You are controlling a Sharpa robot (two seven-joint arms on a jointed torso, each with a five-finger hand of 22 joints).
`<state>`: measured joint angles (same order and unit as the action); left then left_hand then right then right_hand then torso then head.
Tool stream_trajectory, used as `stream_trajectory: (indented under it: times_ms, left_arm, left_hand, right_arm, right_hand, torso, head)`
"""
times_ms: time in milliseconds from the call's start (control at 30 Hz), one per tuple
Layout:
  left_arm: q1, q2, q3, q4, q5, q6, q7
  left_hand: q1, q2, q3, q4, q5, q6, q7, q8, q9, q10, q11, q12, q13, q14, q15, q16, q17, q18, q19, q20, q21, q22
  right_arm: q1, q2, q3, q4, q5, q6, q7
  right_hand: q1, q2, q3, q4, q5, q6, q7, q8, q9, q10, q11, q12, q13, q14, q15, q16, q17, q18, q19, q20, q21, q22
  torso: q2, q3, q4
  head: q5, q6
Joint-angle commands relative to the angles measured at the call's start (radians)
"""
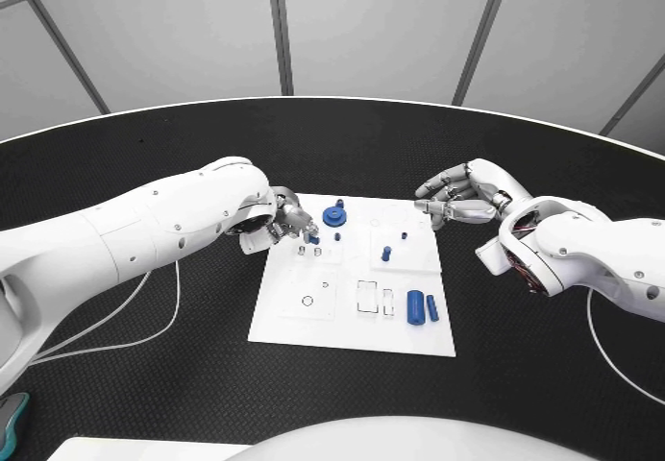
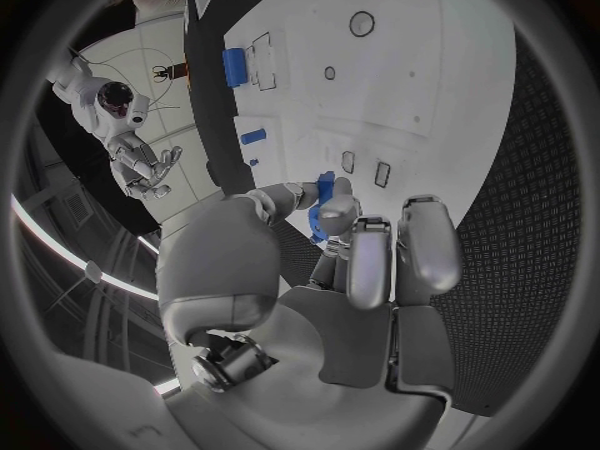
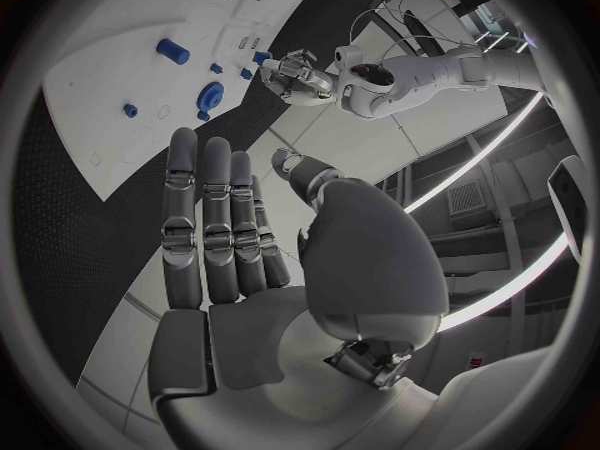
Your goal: Assemble the parts on the task board
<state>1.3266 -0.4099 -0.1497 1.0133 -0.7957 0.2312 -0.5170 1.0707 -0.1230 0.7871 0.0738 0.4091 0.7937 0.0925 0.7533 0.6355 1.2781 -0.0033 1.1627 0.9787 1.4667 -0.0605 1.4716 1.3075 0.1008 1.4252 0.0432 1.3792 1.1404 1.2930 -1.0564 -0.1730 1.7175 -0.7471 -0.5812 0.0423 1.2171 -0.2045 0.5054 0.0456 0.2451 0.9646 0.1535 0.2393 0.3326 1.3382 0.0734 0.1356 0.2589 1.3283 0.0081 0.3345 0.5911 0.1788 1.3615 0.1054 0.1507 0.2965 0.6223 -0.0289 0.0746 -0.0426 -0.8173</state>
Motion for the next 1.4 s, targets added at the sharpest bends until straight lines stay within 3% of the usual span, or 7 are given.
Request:
stream_trajectory:
  times_ms: [33, 300, 600, 900, 1400]
  left_arm:
    - [-0.002, 0.009, 0.0, -0.006, -0.015, 0.01, 0.0]
    - [-0.007, 0.029, 0.0, -0.024, -0.05, 0.021, 0.003]
    - [-0.013, 0.045, 0.0, -0.041, -0.066, 0.033, -0.008]
    - [-0.017, 0.054, 0.0, -0.055, -0.086, 0.048, -0.016]
    - [-0.026, 0.067, -0.001, -0.069, -0.107, 0.04, -0.027]
  left_hand:
    - [0.009, 0.001, 0.139, -0.148, 0.019, 0.016, -0.01, 0.0, 0.0, 0.007, 0.002, 0.005, -0.001, 0.047, -0.007, 0.006, 0.025, -0.019, 0.001, -0.004, 0.006, 0.001]
    - [0.011, -0.003, 0.127, -0.15, 0.058, 0.024, -0.012, -0.004, 0.0, 0.012, 0.0, 0.006, 0.0, 0.047, -0.009, 0.005, 0.024, -0.02, 0.001, -0.006, 0.007, 0.003]
    - [0.012, -0.004, 0.124, -0.151, 0.07, 0.027, -0.013, -0.004, 0.0, 0.012, 0.0, 0.005, -0.001, 0.047, -0.009, 0.005, 0.024, -0.02, 0.001, -0.006, 0.007, 0.003]
    - [0.012, -0.008, 0.112, -0.15, 0.109, 0.034, -0.015, -0.007, 0.001, 0.017, -0.002, 0.008, 0.003, 0.048, -0.011, 0.005, 0.025, -0.019, 0.001, -0.007, 0.007, 0.002]
    - [0.012, -0.009, 0.109, -0.149, 0.123, 0.037, -0.016, -0.007, 0.002, 0.019, -0.003, 0.009, 0.005, 0.048, -0.012, 0.005, 0.025, -0.02, 0.001, -0.008, 0.007, 0.003]
  right_arm:
    - [0.0, 0.0, 0.0, 0.0, 0.0, 0.0, -0.001]
    - [0.0, 0.0, 0.0, 0.002, 0.0, 0.0, -0.002]
    - [0.0, 0.0, 0.0, 0.003, 0.0, 0.0, -0.002]
    - [0.0, 0.001, 0.0, 0.003, 0.0, 0.0, -0.002]
    - [0.0, 0.001, 0.0, 0.005, 0.0, 0.005, -0.002]
  right_hand:
    - [-0.009, -0.002, 0.001, 0.007, 0.007, -0.004, 0.001, -0.002, -0.001, -0.008, -0.002, 0.006, 0.001, -0.009, 0.0, 0.005, 0.001, 0.002, -0.004, 0.002, -0.001, -0.001]
    - [-0.009, -0.002, 0.001, 0.008, 0.007, -0.005, 0.001, -0.001, -0.001, -0.008, -0.002, 0.007, 0.002, -0.009, 0.0, 0.006, 0.002, 0.002, -0.004, 0.002, -0.001, -0.001]
    - [-0.009, -0.002, 0.001, 0.008, 0.008, -0.005, 0.0, -0.001, -0.001, -0.008, -0.002, 0.007, 0.003, -0.009, 0.0, 0.006, 0.003, 0.002, -0.004, 0.002, -0.001, -0.002]
    - [-0.01, -0.002, 0.001, 0.009, 0.008, -0.005, 0.001, -0.001, -0.001, -0.009, -0.002, 0.007, 0.004, -0.009, 0.0, 0.006, 0.005, 0.002, -0.003, 0.002, -0.001, -0.002]
    - [-0.008, -0.001, 0.002, 0.009, 0.009, -0.005, 0.0, -0.001, -0.001, -0.009, -0.002, 0.008, 0.005, -0.01, -0.001, 0.006, 0.007, 0.003, -0.003, 0.002, -0.001, -0.002]
  torso:
    - [0.002, 0.0004, -0.0011]
    - [0.004, -0.0001, -0.0014]
    - [0.003, -0.001, 0.0008]
    - [0.002, -0.0012, -0.0002]
    - [0.001, 0.0002, -0.0001]
  head:
    - [0.001, 0.001]
    - [-0.002, -0.001]
    - [-0.003, -0.005]
    - [-0.006, -0.009]
    - [-0.005, -0.014]
